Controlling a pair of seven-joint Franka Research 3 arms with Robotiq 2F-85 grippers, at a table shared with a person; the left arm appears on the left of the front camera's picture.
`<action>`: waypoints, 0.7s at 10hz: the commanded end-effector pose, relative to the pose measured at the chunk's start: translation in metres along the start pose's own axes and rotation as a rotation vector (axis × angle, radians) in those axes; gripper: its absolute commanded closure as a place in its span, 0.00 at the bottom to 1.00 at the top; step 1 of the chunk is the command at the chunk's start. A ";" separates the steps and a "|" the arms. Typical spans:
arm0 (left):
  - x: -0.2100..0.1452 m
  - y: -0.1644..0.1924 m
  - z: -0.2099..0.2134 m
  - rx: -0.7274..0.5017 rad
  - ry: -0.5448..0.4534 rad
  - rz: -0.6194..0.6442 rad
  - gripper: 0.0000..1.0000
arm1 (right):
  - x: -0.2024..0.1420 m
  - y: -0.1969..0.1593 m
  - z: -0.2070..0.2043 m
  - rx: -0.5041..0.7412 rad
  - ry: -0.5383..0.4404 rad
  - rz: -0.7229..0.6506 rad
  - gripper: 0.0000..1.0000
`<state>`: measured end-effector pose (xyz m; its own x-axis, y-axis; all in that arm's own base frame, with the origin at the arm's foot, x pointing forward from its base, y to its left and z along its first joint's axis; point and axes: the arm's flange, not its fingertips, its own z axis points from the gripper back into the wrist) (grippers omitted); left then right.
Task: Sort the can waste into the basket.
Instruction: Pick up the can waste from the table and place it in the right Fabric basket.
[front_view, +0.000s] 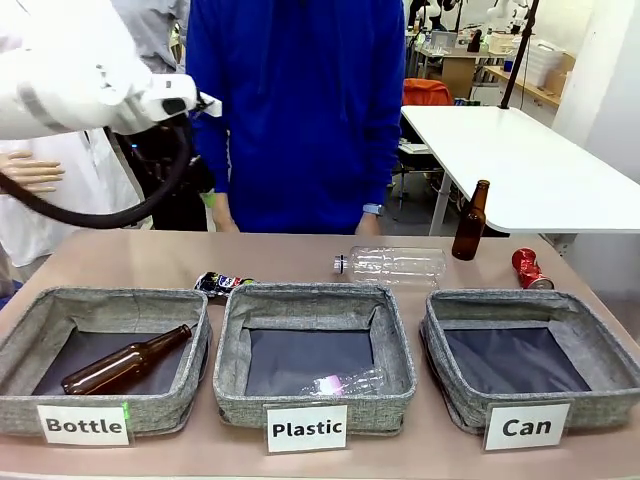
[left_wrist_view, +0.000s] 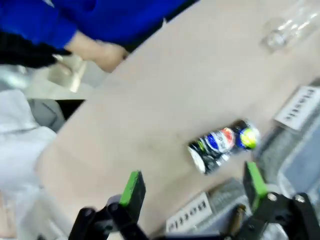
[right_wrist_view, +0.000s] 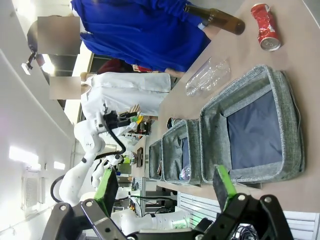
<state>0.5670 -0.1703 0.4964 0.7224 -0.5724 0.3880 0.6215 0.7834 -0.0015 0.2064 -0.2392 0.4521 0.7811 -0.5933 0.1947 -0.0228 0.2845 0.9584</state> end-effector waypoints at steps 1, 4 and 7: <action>0.011 0.002 -0.011 0.029 0.010 -0.071 0.00 | 0.001 0.001 0.000 0.023 -0.013 0.026 0.00; 0.012 0.002 -0.014 0.014 0.014 -0.034 0.00 | 0.001 0.001 0.000 0.023 -0.013 0.026 0.00; 0.016 0.000 -0.017 0.018 0.026 -0.032 0.00 | 0.001 0.001 0.000 0.023 -0.013 0.026 0.00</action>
<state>0.5840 -0.1834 0.4872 0.7101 -0.6025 0.3644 0.6386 0.7690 0.0269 0.2064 -0.2392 0.4521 0.7810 -0.5932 0.1950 -0.0231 0.2847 0.9583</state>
